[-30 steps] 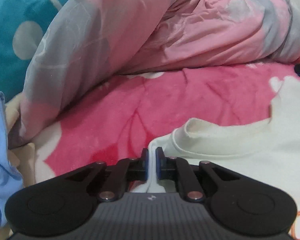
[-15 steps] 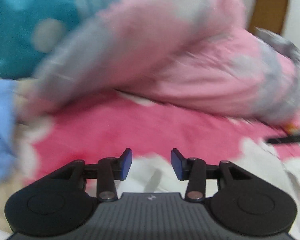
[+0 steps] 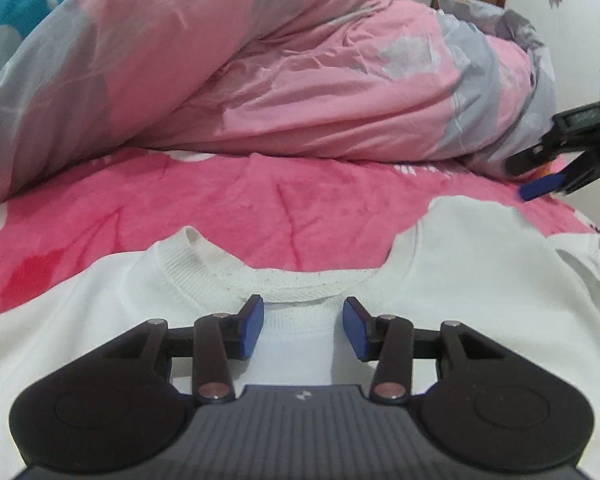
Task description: Fold clothes
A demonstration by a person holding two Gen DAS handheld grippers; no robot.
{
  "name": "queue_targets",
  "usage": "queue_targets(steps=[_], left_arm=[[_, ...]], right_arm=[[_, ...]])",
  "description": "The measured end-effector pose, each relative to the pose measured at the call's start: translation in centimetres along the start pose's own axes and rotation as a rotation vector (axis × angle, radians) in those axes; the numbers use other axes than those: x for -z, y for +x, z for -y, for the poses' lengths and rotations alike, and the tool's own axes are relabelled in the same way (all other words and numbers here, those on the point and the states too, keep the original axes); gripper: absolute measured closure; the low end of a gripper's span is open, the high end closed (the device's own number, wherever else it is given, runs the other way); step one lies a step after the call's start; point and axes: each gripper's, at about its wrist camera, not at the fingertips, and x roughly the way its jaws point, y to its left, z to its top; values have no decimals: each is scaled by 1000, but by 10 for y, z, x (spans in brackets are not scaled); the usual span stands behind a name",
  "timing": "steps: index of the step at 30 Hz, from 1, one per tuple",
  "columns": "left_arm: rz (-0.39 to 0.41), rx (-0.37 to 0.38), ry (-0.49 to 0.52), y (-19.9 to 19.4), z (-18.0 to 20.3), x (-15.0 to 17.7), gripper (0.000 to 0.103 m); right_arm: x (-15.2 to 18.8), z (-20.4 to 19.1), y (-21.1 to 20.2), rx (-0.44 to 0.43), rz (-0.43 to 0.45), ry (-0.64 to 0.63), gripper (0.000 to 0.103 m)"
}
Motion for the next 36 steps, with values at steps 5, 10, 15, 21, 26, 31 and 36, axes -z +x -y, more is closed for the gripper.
queue_targets(steps=[5,10,15,21,26,31,36], left_arm=[[16,37,-81,-4,-13,2,58],[21,72,-129,-4,-21,3,58],[32,67,-145,-6,-23,3,58],[42,44,-169,-8,-27,3,58],[38,45,-169,-8,-27,4,58],[37,49,-172,-8,-28,4,58],[36,50,-172,-8,-28,4,58]], right_arm=[[4,-21,48,-66,-94,-126,32],[27,-39,57,-99,-174,-255,47],[44,-67,46,35,-98,-414,95],[46,-63,50,212,98,-445,96],[43,-45,73,266,128,-400,95],[30,-32,61,379,198,-289,93],[39,-63,15,161,286,-320,91]])
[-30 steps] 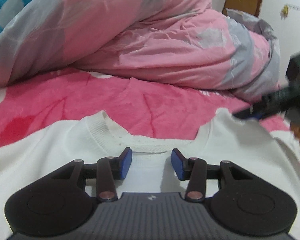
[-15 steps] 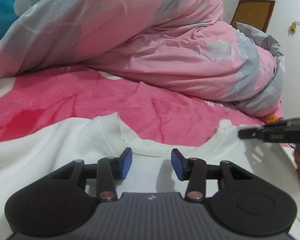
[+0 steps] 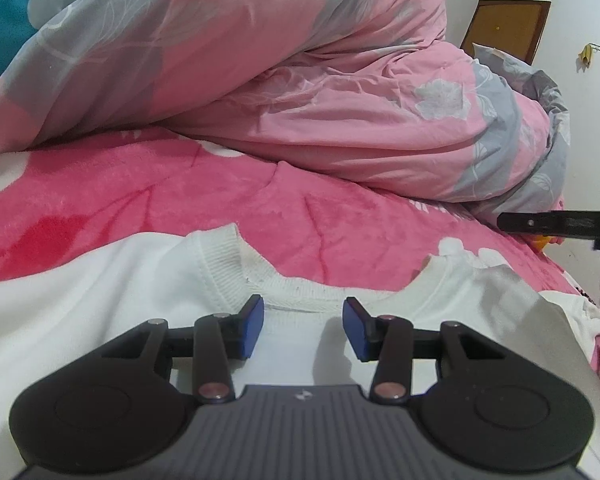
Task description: Fold clothes
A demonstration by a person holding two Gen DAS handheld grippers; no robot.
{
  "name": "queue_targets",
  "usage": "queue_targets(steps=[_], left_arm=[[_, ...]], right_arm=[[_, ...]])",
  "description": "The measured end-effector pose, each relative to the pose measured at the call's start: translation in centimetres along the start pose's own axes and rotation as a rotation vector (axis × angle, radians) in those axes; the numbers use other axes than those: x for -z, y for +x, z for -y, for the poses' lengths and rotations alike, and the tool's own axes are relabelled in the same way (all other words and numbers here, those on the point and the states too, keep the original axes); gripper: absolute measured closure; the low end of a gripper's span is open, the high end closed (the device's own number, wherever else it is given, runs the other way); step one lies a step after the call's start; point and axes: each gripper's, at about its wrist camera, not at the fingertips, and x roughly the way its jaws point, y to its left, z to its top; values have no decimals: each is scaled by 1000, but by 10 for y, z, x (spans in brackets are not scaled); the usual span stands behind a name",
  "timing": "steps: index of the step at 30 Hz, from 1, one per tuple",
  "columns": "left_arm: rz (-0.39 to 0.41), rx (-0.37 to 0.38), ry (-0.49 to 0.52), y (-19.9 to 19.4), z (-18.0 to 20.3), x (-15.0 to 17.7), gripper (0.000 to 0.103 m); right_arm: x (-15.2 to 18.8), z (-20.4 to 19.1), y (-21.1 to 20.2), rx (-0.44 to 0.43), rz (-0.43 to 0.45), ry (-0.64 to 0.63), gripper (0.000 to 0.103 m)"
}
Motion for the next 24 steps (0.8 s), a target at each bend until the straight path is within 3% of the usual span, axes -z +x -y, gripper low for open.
queue_targets(steps=[3,5,7,9,13,17,20,24], left_arm=[[0,3,-2,0,0,0,58],[1,7,-6,0,-1,0,57],[2,13,-11,0,-2,0,57],[3,24,-21,0,-4,0,57],[2,36,-31,-1,-6,0,55],[3,41,-30,-1,-6,0,54],[3,41,-28,-2,-6,1,53],[10,54,-33,-4,-6,0,51]], right_arm=[[9,-30,10,-113,-103,-64,91],[18,-42,32,-121,-173,-70,91],[26,-44,56,-78,-213,-62,93],[24,-35,70,-54,-191,-9,93],[8,-15,78,147,-195,67,90],[-4,23,40,169,-150,248,88],[-11,43,-8,156,-97,320,74],[-13,69,-65,139,-76,450,72]])
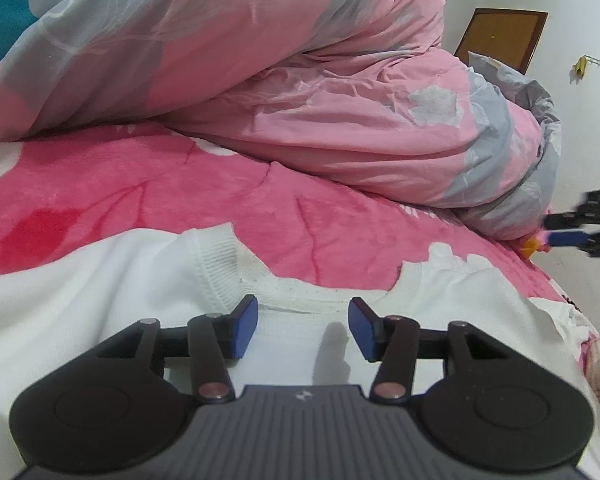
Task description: Fold clothes
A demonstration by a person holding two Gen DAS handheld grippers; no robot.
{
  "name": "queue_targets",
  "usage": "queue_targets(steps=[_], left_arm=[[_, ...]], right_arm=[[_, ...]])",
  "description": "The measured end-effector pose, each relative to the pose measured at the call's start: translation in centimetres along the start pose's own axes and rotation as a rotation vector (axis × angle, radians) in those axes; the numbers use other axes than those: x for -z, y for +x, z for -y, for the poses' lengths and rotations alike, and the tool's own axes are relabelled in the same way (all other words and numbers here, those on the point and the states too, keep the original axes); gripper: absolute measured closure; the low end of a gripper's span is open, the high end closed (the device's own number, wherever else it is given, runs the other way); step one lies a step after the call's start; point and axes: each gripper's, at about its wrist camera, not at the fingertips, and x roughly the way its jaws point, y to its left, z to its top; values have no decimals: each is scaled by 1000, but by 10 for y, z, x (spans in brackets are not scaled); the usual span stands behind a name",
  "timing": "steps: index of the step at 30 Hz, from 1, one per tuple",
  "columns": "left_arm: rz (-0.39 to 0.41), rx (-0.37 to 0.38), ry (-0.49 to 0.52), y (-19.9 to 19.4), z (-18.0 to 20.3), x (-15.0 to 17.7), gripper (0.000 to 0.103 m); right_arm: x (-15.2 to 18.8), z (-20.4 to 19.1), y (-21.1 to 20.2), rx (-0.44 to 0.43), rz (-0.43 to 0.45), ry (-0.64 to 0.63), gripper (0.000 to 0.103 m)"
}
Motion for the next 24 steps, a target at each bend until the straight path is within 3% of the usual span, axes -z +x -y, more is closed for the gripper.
queue_targets(steps=[5,7,9,12,16,19,22,24], left_arm=[[92,-19,10,-41,18,-15,48],[110,-12,-14,-84,26,-27,46],[129,-10,-42,-130,30,-38,39],[156,-39,-113,-221,9,-52,35],[233,-179,-217,-343,-50,-63,32],[270,-318,-328,-415,-106,-42,32],[283,-407,-453,-464,-160,-15,32],[275,-448,-508,-476,-189,0,33]], right_arm=[[18,4,-70,-145,-32,105,71],[27,-3,-97,-201,-47,91,70],[36,-12,-123,-251,-59,71,63],[49,-32,-151,-317,-81,48,59],[69,-63,-189,-428,-120,-8,55],[86,-96,-205,-484,-154,-75,54],[103,-134,-216,-519,-193,-143,54],[121,-157,-222,-549,-221,-160,54]])
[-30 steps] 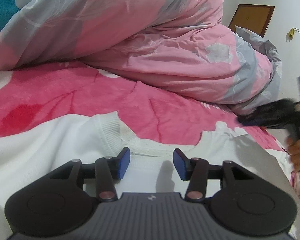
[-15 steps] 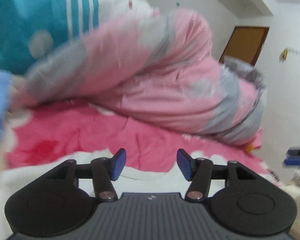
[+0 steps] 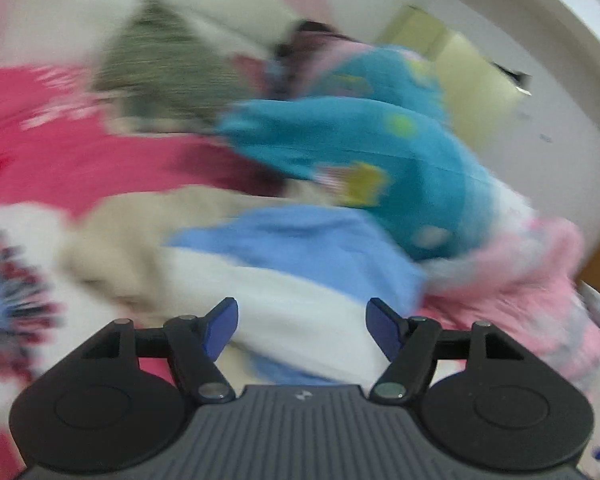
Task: Fold clothes
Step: 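Move the left tool to the clothes pile and grasp a white garment, then pull the white bear-print sweatshirt out with the left tool and release it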
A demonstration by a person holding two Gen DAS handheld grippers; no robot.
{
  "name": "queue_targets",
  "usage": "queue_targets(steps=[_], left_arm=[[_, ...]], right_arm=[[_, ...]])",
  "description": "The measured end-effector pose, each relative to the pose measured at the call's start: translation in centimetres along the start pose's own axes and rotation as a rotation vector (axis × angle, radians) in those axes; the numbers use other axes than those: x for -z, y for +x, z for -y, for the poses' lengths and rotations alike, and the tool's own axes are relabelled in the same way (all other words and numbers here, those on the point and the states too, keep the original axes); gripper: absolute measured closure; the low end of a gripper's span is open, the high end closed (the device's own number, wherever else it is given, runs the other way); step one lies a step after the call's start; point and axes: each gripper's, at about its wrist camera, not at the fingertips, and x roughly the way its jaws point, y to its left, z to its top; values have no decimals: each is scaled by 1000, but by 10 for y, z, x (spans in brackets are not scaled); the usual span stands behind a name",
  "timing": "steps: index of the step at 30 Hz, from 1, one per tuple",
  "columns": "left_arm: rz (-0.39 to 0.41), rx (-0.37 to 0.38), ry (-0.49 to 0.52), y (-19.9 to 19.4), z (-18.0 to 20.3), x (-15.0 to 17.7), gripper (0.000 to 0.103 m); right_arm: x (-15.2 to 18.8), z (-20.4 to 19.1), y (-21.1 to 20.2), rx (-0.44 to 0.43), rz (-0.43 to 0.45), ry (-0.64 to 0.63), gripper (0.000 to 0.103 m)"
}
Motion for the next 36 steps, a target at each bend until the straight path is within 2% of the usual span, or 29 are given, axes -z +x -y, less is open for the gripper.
queue_targets(steps=[3,9,13,14,16,17,18,21,24,27,28,30,33,36], left_arm=[[-42,-29,-81,15,-43,-5,35],[-92,70,-305,56,-85,-9,38],[-88,79,-324,71,-89,-8,41],[-91,69,-313,75,-87,-8,47],[-95,54,-293,81,-85,-9,72],[-96,59,-287,81,-83,-9,93],[-92,64,-277,80,-82,-11,100],[-46,73,-192,71,-66,-17,103],[-28,75,-118,65,-45,-25,103],[-60,43,-122,64,-34,-30,100],[-71,28,-132,64,-36,-30,94],[-79,-9,-161,63,-44,-29,57],[-52,-77,-160,59,-57,-26,41],[-71,-113,-165,68,-67,-27,34]], right_arm=[[21,-31,15,-56,-54,6,54],[64,-76,25,-140,-123,29,52],[80,-86,46,-170,-171,64,52],[82,-90,56,-172,-181,66,52],[84,-97,74,-192,-199,83,52],[85,-100,82,-208,-207,88,52],[86,-103,90,-224,-215,93,52],[92,-112,106,-258,-228,97,52],[100,-109,107,-266,-222,123,52],[108,-93,100,-258,-204,183,52],[112,-86,95,-256,-197,208,52],[122,-74,87,-257,-194,258,52],[137,-58,77,-262,-191,314,52],[150,-49,78,-270,-193,359,51]])
